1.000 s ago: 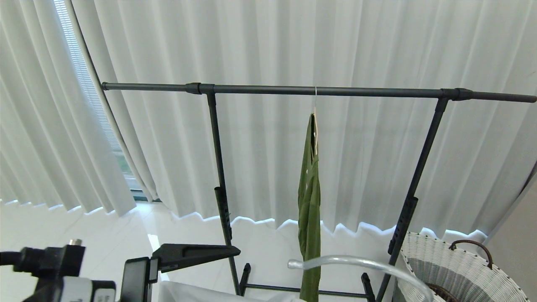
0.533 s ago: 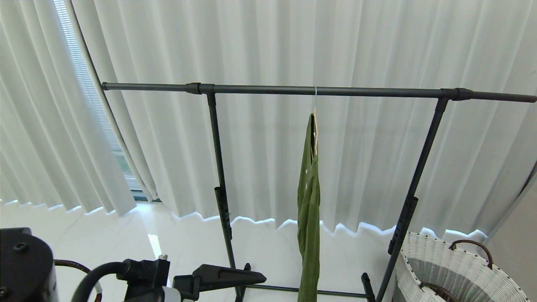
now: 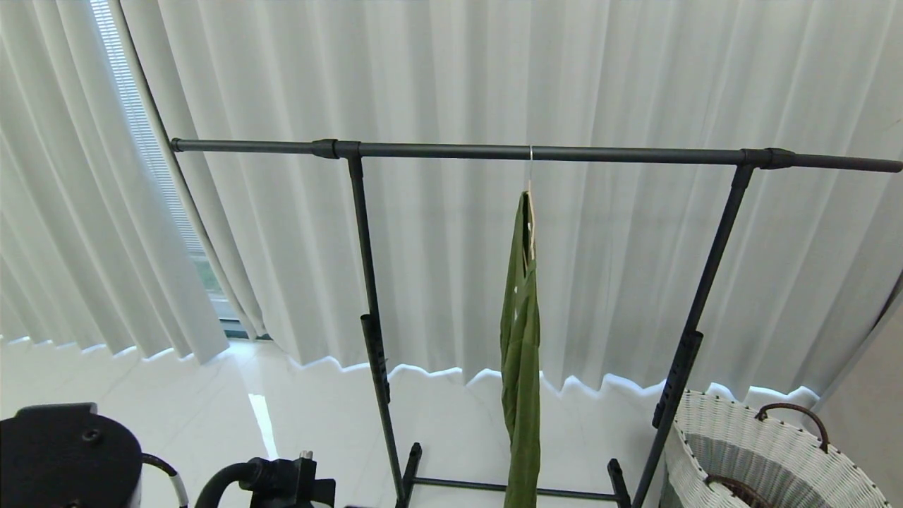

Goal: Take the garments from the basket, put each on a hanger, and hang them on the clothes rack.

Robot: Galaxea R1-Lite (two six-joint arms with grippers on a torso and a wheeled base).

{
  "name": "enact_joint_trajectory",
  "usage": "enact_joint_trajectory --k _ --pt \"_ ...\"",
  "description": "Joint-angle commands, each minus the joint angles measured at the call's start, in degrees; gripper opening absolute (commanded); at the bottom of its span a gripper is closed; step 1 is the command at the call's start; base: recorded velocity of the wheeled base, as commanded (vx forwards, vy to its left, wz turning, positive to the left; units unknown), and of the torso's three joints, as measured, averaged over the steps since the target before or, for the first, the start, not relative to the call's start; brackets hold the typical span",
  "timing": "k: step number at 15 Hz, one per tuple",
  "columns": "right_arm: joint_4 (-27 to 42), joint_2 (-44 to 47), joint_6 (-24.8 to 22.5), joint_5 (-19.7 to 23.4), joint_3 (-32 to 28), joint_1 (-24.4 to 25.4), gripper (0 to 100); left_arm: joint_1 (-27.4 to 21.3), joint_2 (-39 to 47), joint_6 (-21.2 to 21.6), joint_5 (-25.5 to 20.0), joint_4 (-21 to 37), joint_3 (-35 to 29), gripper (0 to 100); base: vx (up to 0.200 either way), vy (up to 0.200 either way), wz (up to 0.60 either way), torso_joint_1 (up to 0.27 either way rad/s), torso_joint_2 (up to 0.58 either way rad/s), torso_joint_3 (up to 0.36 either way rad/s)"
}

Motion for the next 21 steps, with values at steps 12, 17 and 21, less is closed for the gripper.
enact_joint_trajectory --k 12,17,21 --pt "0.6 0.7 -0.7 -0.2 0.2 -5.7 100 2.2 0.6 0.1 9.8 0.0 3.8 0 0.0 0.0 0.0 0.0 0.0 0.0" --pt "5.9 1.5 5.1 0.1 0.2 -8.5 100 6.7 1.3 -0.4 18.6 0.0 3.5 0 0.0 0.0 0.0 0.0 0.0 0.0" --pt "8.3 5.8 12.8 0.0 -1.1 -11.5 100 12.8 0.7 -7.9 23.9 -0.1 -3.3 0 0.0 0.0 0.0 0.0 0.0 0.0"
